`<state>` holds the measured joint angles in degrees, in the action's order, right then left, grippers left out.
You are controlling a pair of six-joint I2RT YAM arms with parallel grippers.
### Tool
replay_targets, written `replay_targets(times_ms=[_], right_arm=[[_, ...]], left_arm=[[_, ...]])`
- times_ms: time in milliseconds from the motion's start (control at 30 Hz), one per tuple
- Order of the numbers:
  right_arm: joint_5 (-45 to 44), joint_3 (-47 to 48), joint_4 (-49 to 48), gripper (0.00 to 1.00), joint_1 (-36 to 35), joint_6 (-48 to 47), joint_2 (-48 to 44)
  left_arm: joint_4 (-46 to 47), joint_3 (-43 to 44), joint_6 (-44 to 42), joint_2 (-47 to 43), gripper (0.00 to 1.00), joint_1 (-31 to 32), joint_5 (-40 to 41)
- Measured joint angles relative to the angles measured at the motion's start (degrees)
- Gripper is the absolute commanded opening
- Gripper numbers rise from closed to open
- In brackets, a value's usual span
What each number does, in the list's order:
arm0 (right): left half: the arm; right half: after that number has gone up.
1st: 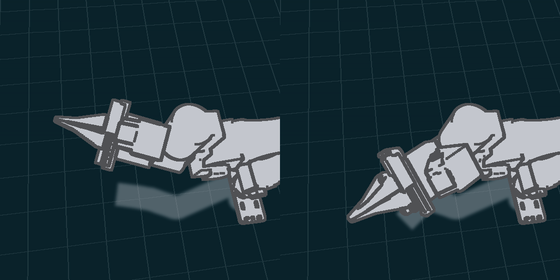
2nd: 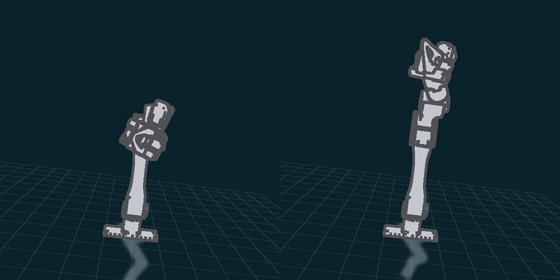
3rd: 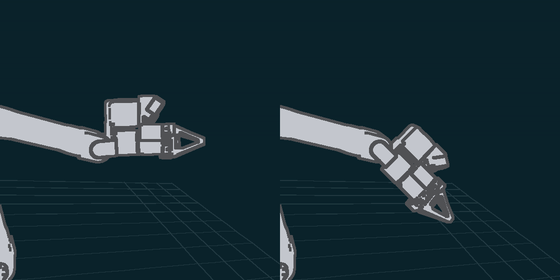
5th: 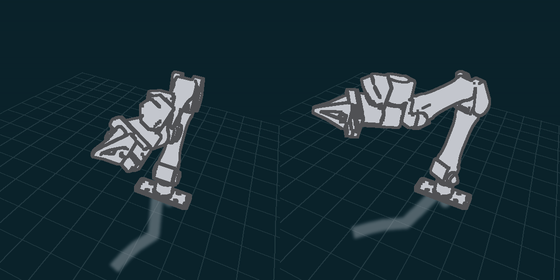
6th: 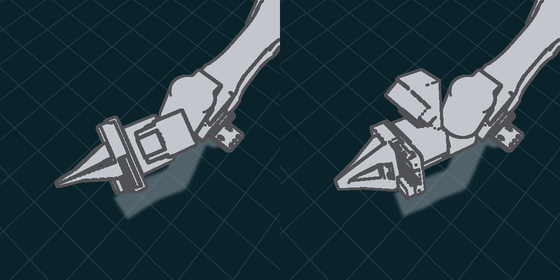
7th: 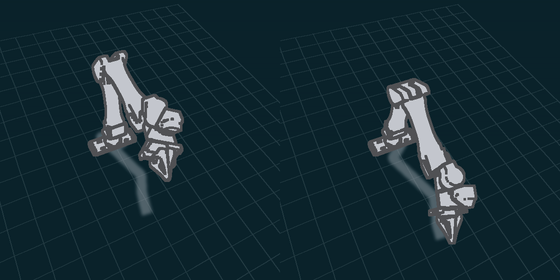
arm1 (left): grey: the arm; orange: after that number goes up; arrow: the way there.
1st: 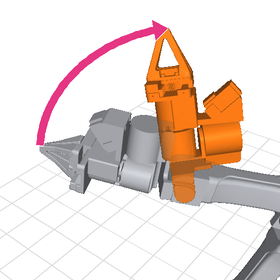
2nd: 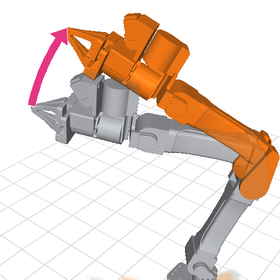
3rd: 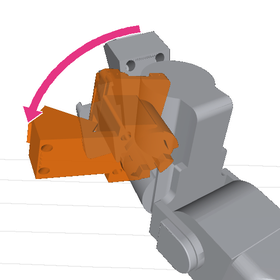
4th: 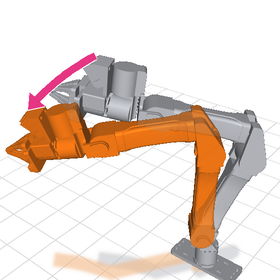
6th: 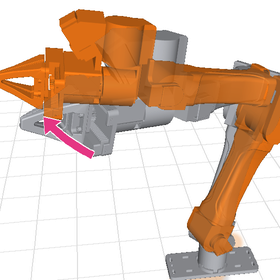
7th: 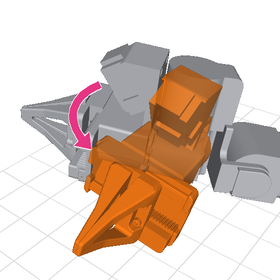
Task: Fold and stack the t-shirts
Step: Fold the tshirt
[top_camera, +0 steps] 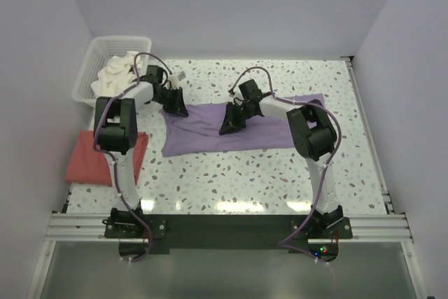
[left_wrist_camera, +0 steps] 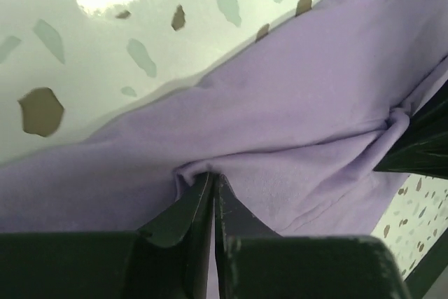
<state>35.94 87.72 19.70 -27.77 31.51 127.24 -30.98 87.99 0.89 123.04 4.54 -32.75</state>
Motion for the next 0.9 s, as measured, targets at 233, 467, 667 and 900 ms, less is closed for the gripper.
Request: replay_targets(times_ms=[233, 467, 667, 900], right_arm=[[-0.37, -0.98, -0.87, 0.18, 0.11, -1.81, -0.96], [0.15, 4.7, 5.44, 0.32, 2.1, -9.55, -2.82], [-2.23, 19.61, 20.65, 0.31, 9.92, -29.81, -4.7], [-16.81, 23.37, 37.0, 0.26, 17.79, -48.96, -5.88]], left_arm=[[-0.39, 8.31, 0.85, 5.38, 0.08, -0.46, 1.49], [-0.22, 17.79, -2.25, 9.22, 0.23, -0.55, 4.39], [-1.44, 20.98, -5.09, 4.79, 0.24, -0.11, 8.39], [-7.04, 12.48, -7.58, -10.05, 0.21, 4.76, 16.31]])
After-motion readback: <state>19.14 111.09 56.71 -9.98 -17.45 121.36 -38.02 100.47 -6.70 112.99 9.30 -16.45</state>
